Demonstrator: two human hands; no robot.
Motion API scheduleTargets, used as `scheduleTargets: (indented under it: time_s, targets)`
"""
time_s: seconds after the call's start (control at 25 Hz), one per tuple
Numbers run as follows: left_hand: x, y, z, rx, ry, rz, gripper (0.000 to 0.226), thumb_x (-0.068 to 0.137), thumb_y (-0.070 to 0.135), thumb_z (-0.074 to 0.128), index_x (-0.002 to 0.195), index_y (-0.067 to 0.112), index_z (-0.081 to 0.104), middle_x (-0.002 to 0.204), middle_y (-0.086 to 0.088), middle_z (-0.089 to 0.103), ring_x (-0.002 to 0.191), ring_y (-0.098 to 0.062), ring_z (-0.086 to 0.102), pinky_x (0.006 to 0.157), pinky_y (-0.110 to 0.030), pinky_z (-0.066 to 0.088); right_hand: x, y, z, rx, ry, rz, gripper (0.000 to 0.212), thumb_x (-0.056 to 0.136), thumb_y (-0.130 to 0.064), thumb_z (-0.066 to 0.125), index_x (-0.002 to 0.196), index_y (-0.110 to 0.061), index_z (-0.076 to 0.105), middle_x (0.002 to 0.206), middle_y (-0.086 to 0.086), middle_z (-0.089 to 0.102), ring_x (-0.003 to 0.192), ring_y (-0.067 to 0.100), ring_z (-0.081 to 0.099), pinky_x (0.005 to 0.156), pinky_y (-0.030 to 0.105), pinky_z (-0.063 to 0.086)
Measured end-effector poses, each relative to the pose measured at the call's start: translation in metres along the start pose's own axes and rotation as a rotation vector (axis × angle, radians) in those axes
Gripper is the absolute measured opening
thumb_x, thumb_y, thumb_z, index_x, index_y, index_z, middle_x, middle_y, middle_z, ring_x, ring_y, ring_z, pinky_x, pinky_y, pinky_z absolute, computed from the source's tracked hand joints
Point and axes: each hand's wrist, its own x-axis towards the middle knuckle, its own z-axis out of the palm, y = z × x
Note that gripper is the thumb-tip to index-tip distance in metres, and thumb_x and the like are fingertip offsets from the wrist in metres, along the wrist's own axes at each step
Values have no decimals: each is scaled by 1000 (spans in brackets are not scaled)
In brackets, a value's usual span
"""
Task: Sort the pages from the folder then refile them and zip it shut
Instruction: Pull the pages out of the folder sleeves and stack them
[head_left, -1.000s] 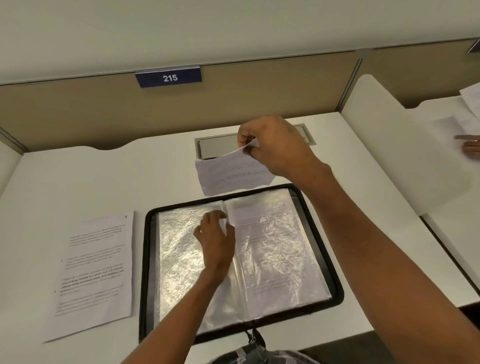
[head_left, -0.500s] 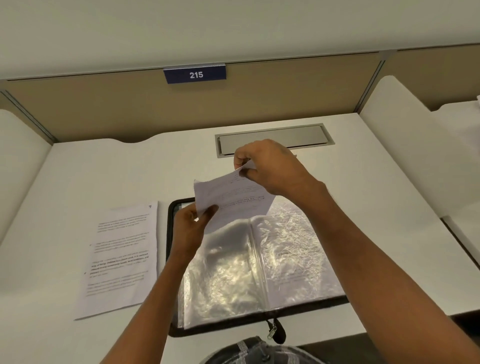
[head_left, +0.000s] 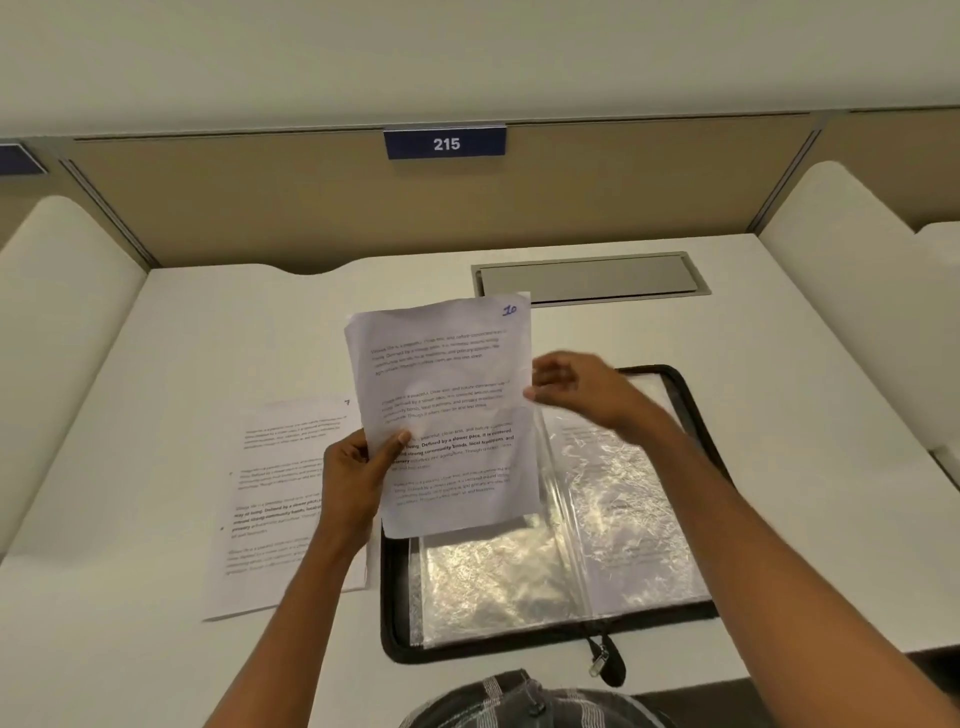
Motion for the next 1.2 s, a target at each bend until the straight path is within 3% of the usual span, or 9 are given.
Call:
scheduleTargets:
  time_s: [0.12,0.24,0.36,0.64,0.8,0.92,1.2]
  targets:
    - [2,-3,-27,17,37,-33,19,93,14,76,105,0,76,102,-12,80,94,-32,78,80,-42,65,1,17,67,155,-108,41,30,93,-29,74,119,-13,72,110,-2,78,100,16,75,90,41,62]
    - [3,-7,-59,62,70,-49,18,92,16,77,105,3,77,102,-10,80,94,-31,78,82,-46,64,7,26,118,283,-40,92,21,97,-18,71,112,-5,74,105,3,79,96,21,77,87,49,62]
    - [4,-13,-94,122,118,-85,18,95,20,75,107,6,77,102,-7,80,91,-30,78,81,-47,63,18,24,158,282,-38,132,14,93,-14,75,106,-10,73,95,11,79,91,24,77,84,51,62]
    - [15,-24,-186,392,278,-149,8,98,21,72,104,24,76,97,3,79,87,-25,76,84,-50,62,43,7,239,132,-91,95,13,94,-6,70,107,-4,70,100,11,73,89,19,71,75,29,63]
    - [16,-24,-212,457,381,-171,13,92,18,78,104,20,76,96,0,77,86,-30,74,74,-37,55,52,0,269,109,-58,107,18,87,-2,77,92,-13,64,72,1,61,71,16,66,75,42,64]
    - [20,-26,-218,471,433,-182,16,91,16,79,106,16,76,99,-2,75,87,-30,72,70,-30,48,58,-4,284,77,-33,100,20,87,-1,77,90,-14,62,73,4,62,68,16,65,74,46,64]
    - [31,-33,-217,617,469,-228,27,89,23,80,114,16,73,104,-3,74,91,-28,71,79,-39,51,65,-5,294,7,34,74,19,89,-3,74,97,-11,59,80,9,66,65,10,57,68,31,57]
